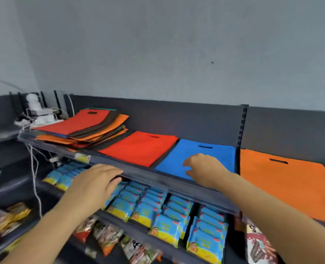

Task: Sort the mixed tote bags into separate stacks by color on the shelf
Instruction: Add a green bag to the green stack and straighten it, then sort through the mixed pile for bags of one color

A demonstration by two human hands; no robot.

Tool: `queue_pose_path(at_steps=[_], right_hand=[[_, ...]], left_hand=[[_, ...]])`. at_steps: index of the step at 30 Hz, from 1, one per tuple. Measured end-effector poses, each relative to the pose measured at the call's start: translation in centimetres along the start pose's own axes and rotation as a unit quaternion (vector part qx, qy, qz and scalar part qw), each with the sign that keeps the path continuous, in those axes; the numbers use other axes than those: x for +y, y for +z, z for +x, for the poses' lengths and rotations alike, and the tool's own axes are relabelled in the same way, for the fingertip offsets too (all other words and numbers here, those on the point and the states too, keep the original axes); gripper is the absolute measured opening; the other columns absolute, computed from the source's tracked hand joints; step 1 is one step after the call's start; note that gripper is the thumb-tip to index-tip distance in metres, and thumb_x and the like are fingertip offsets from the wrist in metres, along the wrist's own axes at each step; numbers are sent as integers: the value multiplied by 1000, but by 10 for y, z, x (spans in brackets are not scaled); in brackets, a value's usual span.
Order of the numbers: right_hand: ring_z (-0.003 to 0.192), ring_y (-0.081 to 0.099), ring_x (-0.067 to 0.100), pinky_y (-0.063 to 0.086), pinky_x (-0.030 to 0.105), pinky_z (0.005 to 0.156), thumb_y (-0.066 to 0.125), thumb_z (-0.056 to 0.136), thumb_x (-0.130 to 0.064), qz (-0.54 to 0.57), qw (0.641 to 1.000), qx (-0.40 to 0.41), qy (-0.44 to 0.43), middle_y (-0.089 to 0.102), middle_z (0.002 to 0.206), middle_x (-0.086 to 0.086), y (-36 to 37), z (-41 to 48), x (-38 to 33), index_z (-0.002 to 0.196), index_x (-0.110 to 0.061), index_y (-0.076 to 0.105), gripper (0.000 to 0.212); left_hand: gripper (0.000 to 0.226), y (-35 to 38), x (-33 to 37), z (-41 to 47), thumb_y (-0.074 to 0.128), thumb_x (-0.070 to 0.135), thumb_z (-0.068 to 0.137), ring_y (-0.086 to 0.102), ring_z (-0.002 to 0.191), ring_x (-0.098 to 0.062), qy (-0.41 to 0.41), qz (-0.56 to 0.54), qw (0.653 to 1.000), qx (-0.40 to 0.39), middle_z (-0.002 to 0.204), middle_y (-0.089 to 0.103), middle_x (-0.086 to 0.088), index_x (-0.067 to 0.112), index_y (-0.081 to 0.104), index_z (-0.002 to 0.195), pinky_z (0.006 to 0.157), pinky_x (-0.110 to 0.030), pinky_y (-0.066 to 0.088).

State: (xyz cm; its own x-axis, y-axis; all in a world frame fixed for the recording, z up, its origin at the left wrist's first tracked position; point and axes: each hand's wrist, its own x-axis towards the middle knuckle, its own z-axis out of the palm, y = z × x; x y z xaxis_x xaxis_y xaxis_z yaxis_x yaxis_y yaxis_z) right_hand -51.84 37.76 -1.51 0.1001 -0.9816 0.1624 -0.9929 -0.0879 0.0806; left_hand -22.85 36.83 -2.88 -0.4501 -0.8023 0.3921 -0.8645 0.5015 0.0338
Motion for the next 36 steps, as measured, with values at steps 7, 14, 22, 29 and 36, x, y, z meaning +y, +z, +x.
queue_pose_path(at_steps=[7,14,22,29,36], right_hand=[[112,56,34,46,39,85,48,92,-25,-7,994,13,-111,58,122,14,13,102,-112,118,-13,57,29],[108,58,33,49,39,82,49,91,-23,26,981,55,-186,61,117,12,26,228,-182,112,-14,59,25],[115,53,32,48,44,90,49,95,-29,72,969,64,-226,55,126,10,22,362,-243,122,-14,56,32],[131,40,28,37,42,105,50,94,-17,88,963,62,-248,40,145,8,36,437,-286,139,-14,43,45],[138,32,19,25,27,112,49,94,-12,114,973,-59,-193,36,150,-2,53,471,-305,143,-24,38,51]], left_hand=[[38,6,-108,-22,45,38,96,42,127,-5,-90,26,995,18,135,50,16,30,52,133,98,-22,37],[39,21,-197,15,42,39,97,42,126,-3,-123,58,991,14,136,48,18,33,49,135,97,-20,38],[39,28,-297,79,44,37,97,45,125,-7,-157,68,985,25,136,50,12,28,51,134,97,-24,40],[40,37,-369,127,47,36,96,46,125,-9,-115,60,991,45,134,53,10,26,50,135,98,-25,40],[65,54,-438,191,40,55,91,15,141,-3,8,3,999,-39,153,25,11,27,26,147,109,-15,6]])
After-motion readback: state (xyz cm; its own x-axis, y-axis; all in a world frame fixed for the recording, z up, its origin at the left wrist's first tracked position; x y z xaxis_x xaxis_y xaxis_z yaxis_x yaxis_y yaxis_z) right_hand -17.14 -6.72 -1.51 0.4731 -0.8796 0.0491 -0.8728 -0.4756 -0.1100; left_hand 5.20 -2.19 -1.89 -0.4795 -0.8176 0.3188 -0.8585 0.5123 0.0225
